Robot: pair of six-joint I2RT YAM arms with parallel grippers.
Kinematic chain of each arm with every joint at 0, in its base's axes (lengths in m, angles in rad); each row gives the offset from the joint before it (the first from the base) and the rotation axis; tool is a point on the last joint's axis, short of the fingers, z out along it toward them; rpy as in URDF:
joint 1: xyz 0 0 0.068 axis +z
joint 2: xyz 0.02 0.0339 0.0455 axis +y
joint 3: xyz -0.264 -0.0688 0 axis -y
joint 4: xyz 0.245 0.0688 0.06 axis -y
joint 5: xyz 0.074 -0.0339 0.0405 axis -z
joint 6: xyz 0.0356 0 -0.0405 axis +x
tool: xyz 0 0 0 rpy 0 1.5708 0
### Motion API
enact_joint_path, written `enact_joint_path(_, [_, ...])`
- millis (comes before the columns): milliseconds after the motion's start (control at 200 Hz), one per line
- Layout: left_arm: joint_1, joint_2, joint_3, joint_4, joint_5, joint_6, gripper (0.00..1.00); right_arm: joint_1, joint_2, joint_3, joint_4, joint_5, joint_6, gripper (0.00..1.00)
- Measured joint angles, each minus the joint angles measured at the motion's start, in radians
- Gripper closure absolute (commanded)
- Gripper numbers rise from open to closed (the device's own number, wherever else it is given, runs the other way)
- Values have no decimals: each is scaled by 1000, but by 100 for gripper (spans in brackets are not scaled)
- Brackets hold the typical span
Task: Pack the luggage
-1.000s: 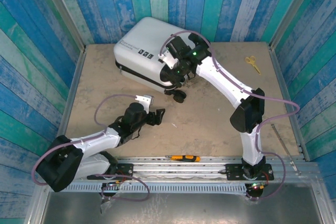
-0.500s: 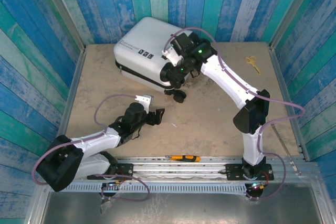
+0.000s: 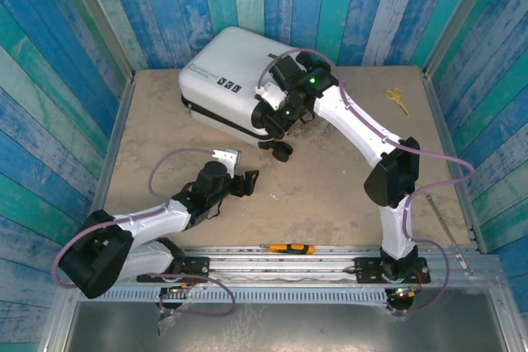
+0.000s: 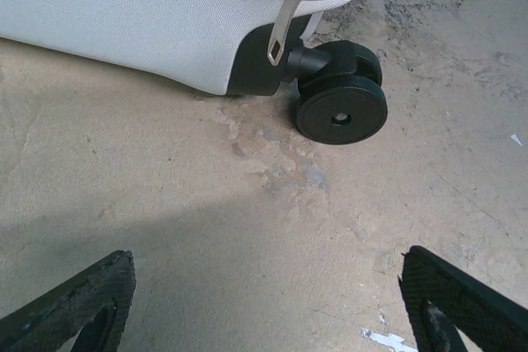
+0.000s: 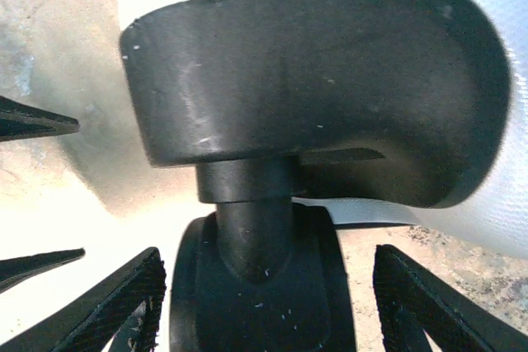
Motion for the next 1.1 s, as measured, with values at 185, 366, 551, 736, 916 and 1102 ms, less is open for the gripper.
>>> enact_joint_path(185, [0, 12, 0, 10, -18, -22, 14, 7, 8, 0, 0, -23, -20, 37])
enact_joint_path(366, [0, 40, 2, 21, -26, -44, 13, 9, 26, -1, -1, -18, -32, 43])
enact_joint_path(551, [0, 77, 22, 27, -26, -48, 14, 11, 30, -3, 0, 12, -40, 56])
enact_joint_path(736, [0, 114, 43, 46, -29, -53, 14, 14, 29, -3, 3, 42, -46, 73])
enact_joint_path(916, [0, 146, 54, 90, -34, -53, 18, 16, 27, -3, 4, 58, -43, 87])
enact_joint_path(1102, [0, 155, 8, 244, -37, 24, 22, 26, 22, -3, 4, 74, -39, 99])
